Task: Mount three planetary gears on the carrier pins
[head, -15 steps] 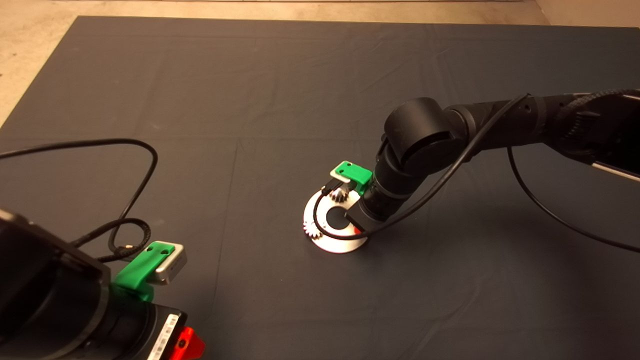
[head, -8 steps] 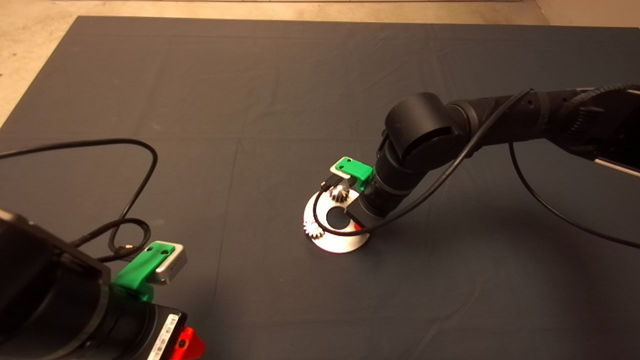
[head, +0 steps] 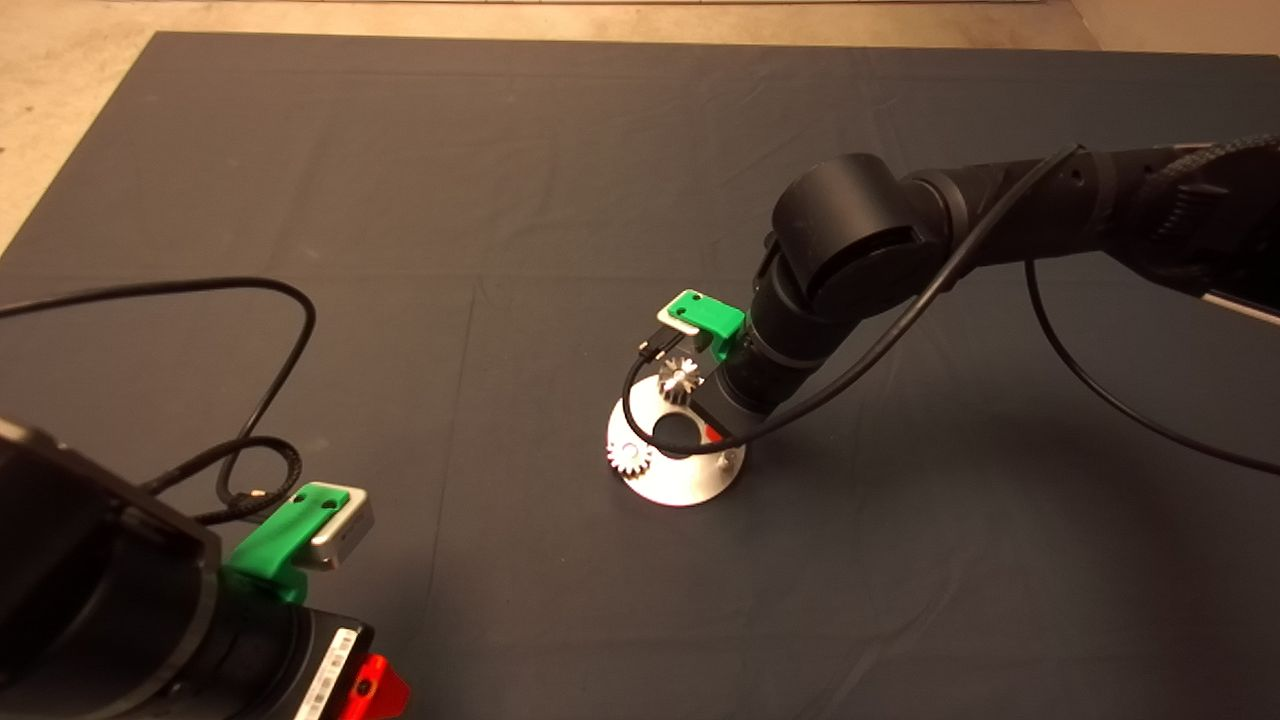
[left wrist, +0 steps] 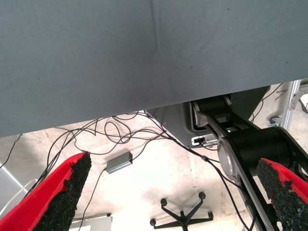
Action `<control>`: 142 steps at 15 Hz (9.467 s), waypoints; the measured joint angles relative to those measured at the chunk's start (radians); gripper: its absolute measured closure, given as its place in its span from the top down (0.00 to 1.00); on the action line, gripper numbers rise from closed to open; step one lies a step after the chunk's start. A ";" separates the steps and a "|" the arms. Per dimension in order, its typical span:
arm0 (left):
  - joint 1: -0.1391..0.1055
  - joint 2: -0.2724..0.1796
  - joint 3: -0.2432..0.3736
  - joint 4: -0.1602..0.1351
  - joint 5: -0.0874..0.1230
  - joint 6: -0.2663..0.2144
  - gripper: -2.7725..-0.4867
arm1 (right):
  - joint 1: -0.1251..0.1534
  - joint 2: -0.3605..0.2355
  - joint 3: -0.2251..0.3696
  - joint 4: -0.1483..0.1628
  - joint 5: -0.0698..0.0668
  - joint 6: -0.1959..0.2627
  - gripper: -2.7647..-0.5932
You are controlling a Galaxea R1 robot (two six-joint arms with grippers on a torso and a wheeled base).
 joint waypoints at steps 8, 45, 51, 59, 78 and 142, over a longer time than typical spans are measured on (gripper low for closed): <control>0.000 0.000 0.000 0.000 0.000 0.001 0.87 | -0.022 0.006 0.021 0.000 0.000 0.000 0.17; 0.000 0.000 0.000 0.000 0.000 0.002 0.87 | -0.083 -0.030 0.039 -0.043 0.000 0.000 0.17; 0.000 0.000 0.000 0.000 0.000 0.002 0.87 | -0.077 -0.025 0.029 -0.046 -0.001 0.000 0.17; 0.000 0.000 0.000 0.000 0.000 0.002 0.87 | -0.077 -0.019 0.023 -0.073 0.000 0.000 0.17; 0.000 0.000 0.000 0.000 0.000 0.002 0.87 | -0.078 -0.019 0.031 -0.103 0.000 0.000 0.17; 0.000 0.002 0.000 0.000 0.000 0.002 0.87 | -0.075 -0.019 0.059 -0.106 0.000 0.000 0.17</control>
